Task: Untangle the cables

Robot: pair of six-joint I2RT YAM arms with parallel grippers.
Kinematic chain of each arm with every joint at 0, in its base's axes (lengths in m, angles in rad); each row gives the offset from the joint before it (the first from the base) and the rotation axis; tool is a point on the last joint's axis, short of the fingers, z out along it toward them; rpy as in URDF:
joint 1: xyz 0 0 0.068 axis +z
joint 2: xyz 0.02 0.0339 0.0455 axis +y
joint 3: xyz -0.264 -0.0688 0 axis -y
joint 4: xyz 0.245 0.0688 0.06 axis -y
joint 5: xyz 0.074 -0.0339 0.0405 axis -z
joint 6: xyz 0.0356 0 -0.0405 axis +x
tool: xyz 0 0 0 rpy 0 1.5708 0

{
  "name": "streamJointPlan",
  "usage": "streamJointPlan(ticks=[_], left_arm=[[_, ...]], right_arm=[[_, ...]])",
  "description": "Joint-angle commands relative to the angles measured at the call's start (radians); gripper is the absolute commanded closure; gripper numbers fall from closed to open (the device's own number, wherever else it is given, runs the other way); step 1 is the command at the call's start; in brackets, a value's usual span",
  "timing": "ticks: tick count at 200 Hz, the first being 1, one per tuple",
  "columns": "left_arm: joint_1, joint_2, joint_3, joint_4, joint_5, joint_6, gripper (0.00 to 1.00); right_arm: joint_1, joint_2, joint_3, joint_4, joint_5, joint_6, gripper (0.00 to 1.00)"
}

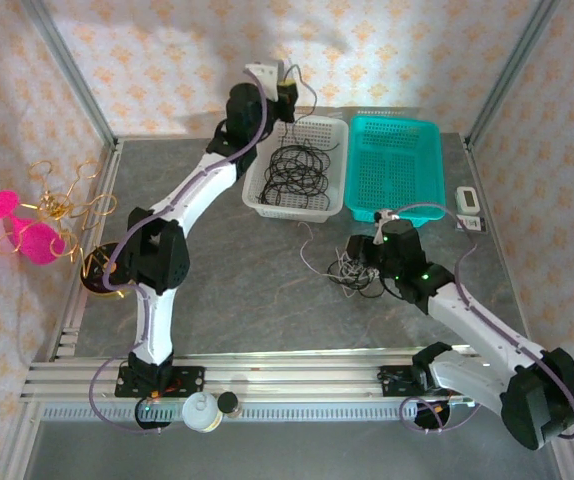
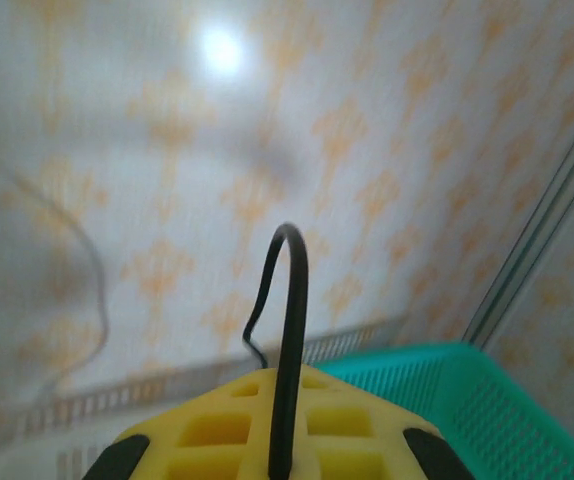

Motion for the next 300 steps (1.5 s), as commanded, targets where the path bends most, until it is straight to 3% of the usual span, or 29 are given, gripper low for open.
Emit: streamJointPlan(ticks=[1, 16, 33, 76, 109, 133, 184, 233, 286, 300], left_arm=[[0.006, 0.01, -0.077, 0.056, -0.038, -0.074, 0.89], [0.007, 0.024, -0.101, -0.025, -0.082, -0.112, 0.67], [0.002, 0.026, -0.112, -0.105, -0.087, -0.129, 0.53], [-0.04, -0.108, -0.172, -0.221, -0.135, -0.084, 0.35], [-0.064, -0.223, -0.196, -0.33, -0.167, -0.049, 0.22], [-0.078, -0.264, -0.203, -0.408, -0.161, -0.026, 0.15], [-0.094, -0.405, -0.334, -0.441, -0.216, -0.013, 0.12], [-0.073, -0.528, -0.524, -0.412, -0.253, -0.035, 0.11], [0.133, -0.451, -0.603, -0.268, -0.102, -0.313, 0.1], [0.169, -0.414, -0.619, -0.21, -0.079, -0.452, 0.07]], right_arm=[[-0.006, -0.009, 0.047, -0.133, 0.152, 0.048, 0.74], [-0.009, 0.008, 0.041, -0.147, 0.196, 0.056, 0.64], [-0.031, 0.047, 0.026, -0.122, 0.191, 0.057, 0.61], [-0.113, 0.176, 0.03, 0.022, 0.084, -0.014, 0.54], [-0.148, 0.291, 0.066, 0.085, 0.058, -0.035, 0.42], [-0.15, 0.342, 0.056, 0.173, 0.051, -0.071, 0.29], [-0.151, 0.444, 0.082, 0.235, 0.108, -0.129, 0.25], [-0.151, 0.504, 0.106, 0.235, 0.127, -0.166, 0.33], [-0.15, 0.486, 0.113, 0.223, 0.055, -0.182, 0.42], [-0.15, 0.482, 0.113, 0.212, 0.045, -0.188, 0.43]])
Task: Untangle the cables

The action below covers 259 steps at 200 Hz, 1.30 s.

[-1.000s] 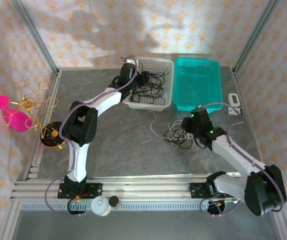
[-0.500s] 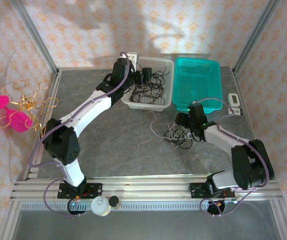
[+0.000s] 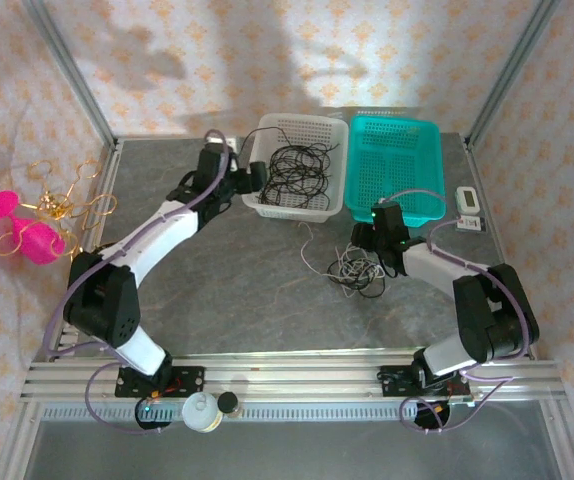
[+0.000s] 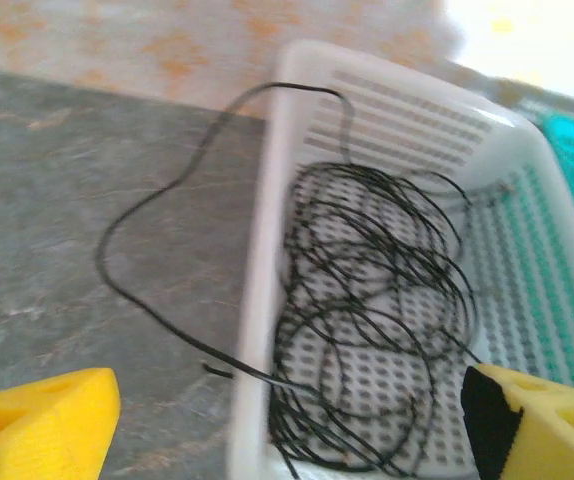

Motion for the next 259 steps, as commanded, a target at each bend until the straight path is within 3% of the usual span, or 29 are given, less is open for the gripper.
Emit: streamJointPlan(ticks=[1, 28, 57, 74, 91, 113, 132, 167, 197, 222, 259], left_arm=[[0.054, 0.061, -0.031, 0.131, 0.067, -0.244, 0.07], [0.105, 0.153, -0.064, 0.268, 0.126, -0.458, 0.06], [0.107, 0.264, -0.012, 0.39, 0.206, -0.565, 0.09], [0.107, 0.329, 0.021, 0.409, 0.194, -0.601, 0.16], [0.107, 0.372, 0.047, 0.425, 0.187, -0.615, 0.37], [0.106, 0.383, 0.03, 0.505, 0.177, -0.641, 0.8], [0.104, 0.349, 0.018, 0.561, 0.159, -0.613, 1.0], [0.087, 0.253, 0.044, 0.516, 0.111, -0.511, 1.0], [0.018, 0.197, 0.106, 0.438, 0.094, -0.354, 1.0], [-0.06, 0.236, 0.222, 0.347, 0.112, -0.224, 1.0], [-0.132, 0.379, 0.342, 0.311, 0.128, -0.184, 1.0]], right_arm=[[-0.005, -0.017, 0.021, -0.003, -0.02, -0.027, 0.43], [-0.005, -0.031, 0.009, -0.011, -0.019, -0.04, 0.44], [-0.004, -0.046, -0.001, -0.009, -0.027, -0.048, 0.44], [-0.004, -0.048, 0.002, -0.011, -0.034, -0.056, 0.44], [-0.004, -0.049, 0.007, -0.017, -0.036, -0.065, 0.45], [-0.004, -0.058, 0.017, -0.029, -0.036, -0.074, 0.45], [-0.004, -0.069, 0.026, -0.04, -0.036, -0.076, 0.46], [-0.004, -0.086, 0.037, -0.046, -0.039, -0.07, 0.46], [-0.005, -0.118, 0.029, -0.038, -0.038, -0.05, 0.47], [-0.005, -0.14, 0.023, -0.034, -0.027, -0.041, 0.48], [-0.005, -0.171, 0.021, -0.055, -0.02, -0.039, 0.48]])
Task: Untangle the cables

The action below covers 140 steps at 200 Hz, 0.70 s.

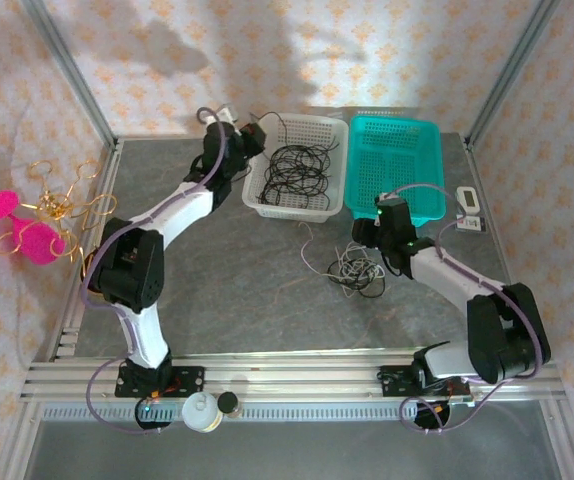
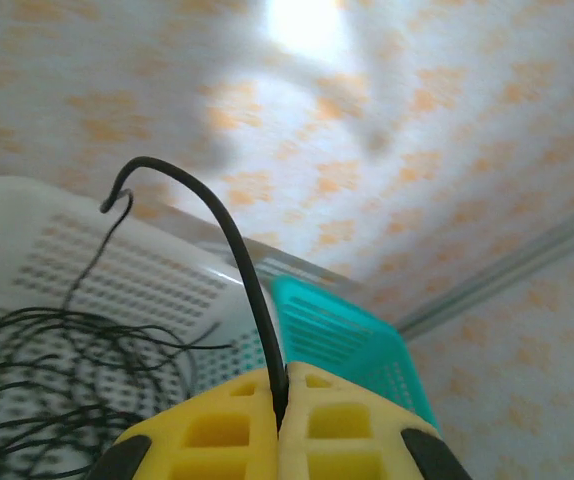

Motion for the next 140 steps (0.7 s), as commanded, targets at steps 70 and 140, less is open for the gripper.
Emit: streamJointPlan(ticks=[70, 140], left_arm=[[-0.094, 0.324, 0.177, -0.24, -0.156, 0.151, 1.0], [-0.133, 0.395, 0.306, -0.454, -0.246, 0.268, 0.65]], right_arm=[[-0.005, -0.101, -0.048, -0.025, 0.011, 0.031, 0.48], [-0.005, 0.007, -0.016, -0.029, 0.035, 0.06, 0.44]])
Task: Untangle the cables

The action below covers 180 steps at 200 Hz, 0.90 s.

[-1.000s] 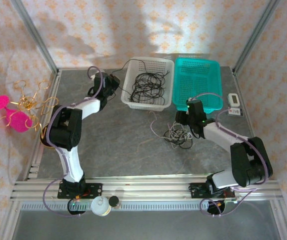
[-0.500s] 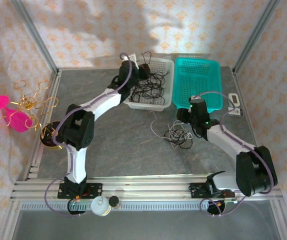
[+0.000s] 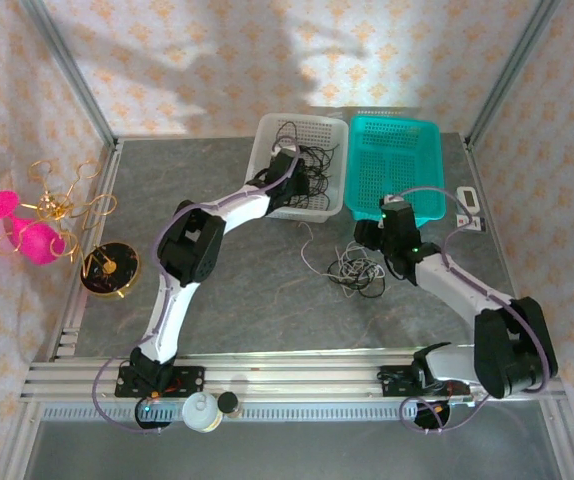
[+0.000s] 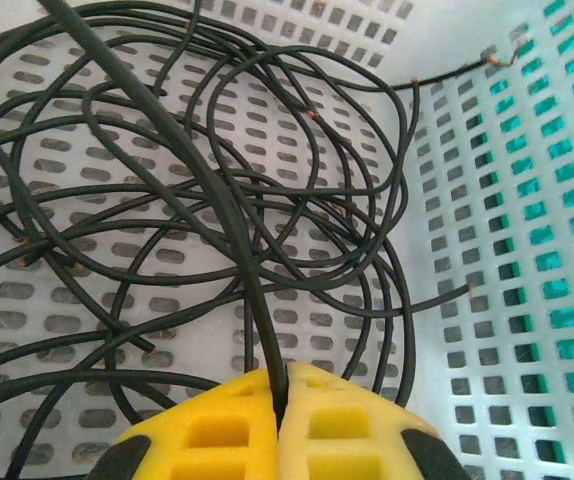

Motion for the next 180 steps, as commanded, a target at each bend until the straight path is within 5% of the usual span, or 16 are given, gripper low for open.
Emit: streamJointPlan(ticks=[1, 39, 85, 126, 151, 180], left_arm=[[-0.009, -0.017, 0.044, -0.087, -0.076, 0.064, 0.64], [-0.019, -0.108, 0.081, -0.148, -0.107, 0.12, 0.34], [-0.034, -0.229, 0.109, -0.226, -0.124, 0.149, 0.25], [-0.043, -0.424, -0.062, -0.212, -0.123, 0.147, 0.22], [-0.044, -0.602, -0.317, -0.105, -0.086, 0.115, 0.22], [-0.044, -0.756, -0.533, -0.068, -0.058, 0.094, 0.22]], right_arm=[[-0.004, 0.058, 0.021, -0.022, 0.036, 0.03, 0.44], [-0.004, 0.126, 0.043, -0.038, 0.086, 0.063, 0.41], [-0.005, 0.182, 0.031, 0.026, 0.129, 0.056, 0.36], [-0.004, 0.238, 0.02, 0.13, 0.092, 0.001, 0.37], [-0.005, 0.267, 0.02, 0.165, 0.049, 0.019, 0.45], [0.0, 0.26, 0.007, 0.188, 0.01, 0.035, 0.68]])
